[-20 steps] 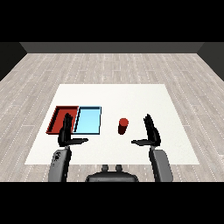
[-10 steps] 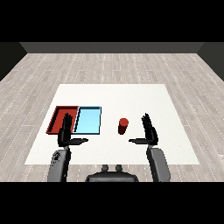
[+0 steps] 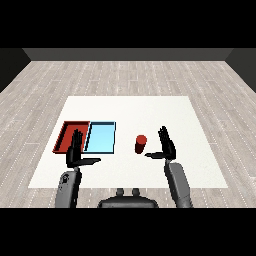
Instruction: Pick the red can and put it in the red box
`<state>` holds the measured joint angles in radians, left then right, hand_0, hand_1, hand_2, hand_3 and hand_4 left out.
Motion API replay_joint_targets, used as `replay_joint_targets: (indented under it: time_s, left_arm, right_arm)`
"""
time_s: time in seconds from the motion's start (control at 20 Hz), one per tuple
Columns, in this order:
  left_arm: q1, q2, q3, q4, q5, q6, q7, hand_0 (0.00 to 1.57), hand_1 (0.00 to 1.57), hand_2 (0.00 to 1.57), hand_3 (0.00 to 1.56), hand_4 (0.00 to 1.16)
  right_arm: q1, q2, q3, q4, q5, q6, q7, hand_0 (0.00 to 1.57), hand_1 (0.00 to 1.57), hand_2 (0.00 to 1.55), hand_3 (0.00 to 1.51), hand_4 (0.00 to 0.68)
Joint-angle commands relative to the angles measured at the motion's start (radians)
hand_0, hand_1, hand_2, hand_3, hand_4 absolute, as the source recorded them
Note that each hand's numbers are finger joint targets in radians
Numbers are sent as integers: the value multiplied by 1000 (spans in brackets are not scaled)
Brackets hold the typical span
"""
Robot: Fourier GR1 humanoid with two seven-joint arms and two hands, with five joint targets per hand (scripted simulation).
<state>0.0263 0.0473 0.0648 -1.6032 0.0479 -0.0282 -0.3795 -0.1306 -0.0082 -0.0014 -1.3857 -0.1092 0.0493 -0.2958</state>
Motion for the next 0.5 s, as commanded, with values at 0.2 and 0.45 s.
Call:
replay_joint_targets:
  time_s: [0.2,0.45]
  left_arm:
    - [30,-20,-28,-47,9,-9,16,0,0,0,0,0]
    - [9,-25,-13,-31,17,10,20,0,0,0,0,0]
  right_arm:
    - [-111,8,52,196,-78,-61,-68,0,0,0,0,0]
    - [-178,8,31,308,-95,-46,-111,0,0,0,0,0]
